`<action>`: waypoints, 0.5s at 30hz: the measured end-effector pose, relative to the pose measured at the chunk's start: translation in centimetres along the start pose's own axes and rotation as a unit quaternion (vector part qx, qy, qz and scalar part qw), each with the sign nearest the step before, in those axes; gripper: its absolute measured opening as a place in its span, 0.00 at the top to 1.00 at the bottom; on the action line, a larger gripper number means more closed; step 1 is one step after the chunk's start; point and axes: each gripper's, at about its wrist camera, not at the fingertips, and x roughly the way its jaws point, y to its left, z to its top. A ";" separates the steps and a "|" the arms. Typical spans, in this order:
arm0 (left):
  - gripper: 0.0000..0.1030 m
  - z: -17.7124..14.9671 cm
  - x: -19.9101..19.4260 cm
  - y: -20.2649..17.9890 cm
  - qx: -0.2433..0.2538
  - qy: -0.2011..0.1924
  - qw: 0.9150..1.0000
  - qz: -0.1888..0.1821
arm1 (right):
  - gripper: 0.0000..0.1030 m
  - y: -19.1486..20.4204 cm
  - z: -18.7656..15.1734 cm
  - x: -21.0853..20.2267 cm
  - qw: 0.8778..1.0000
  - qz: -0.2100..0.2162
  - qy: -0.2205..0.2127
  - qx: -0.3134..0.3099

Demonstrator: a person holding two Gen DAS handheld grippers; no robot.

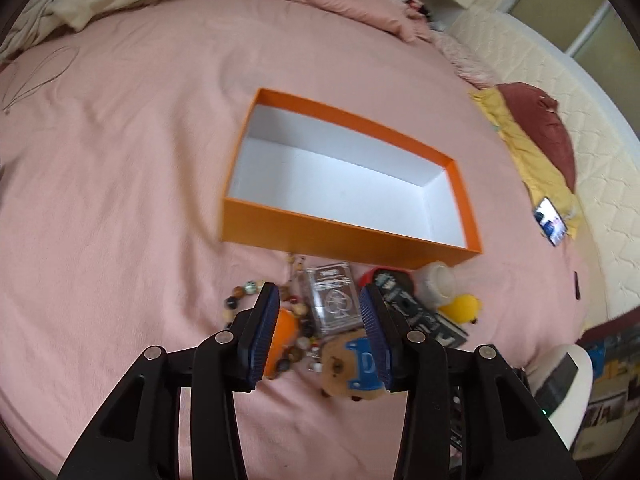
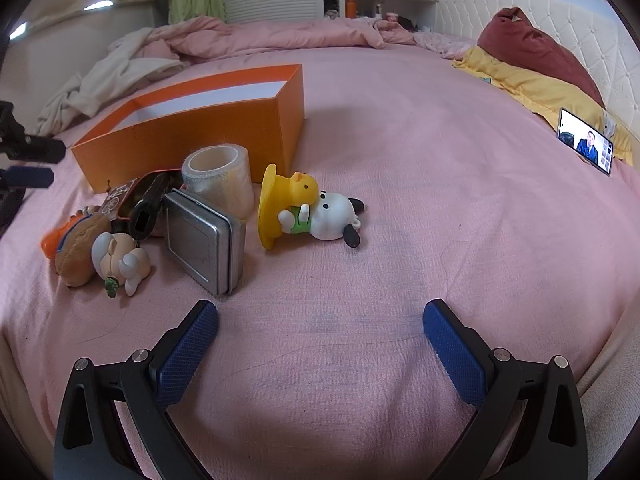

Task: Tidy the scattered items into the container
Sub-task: 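Grasp the orange lens case on the bed with the left gripper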

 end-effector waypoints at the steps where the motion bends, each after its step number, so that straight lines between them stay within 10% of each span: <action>1: 0.57 0.1 0.5 -0.3 0.004 0.015 1.000 -0.005 | 0.00 0.0 0.0 0.0 1.000 0.000 0.000 0.000; 15: 0.57 1.4 7.7 -2.4 0.071 0.164 0.974 0.139 | 0.00 0.0 0.0 0.0 1.000 0.000 0.000 0.001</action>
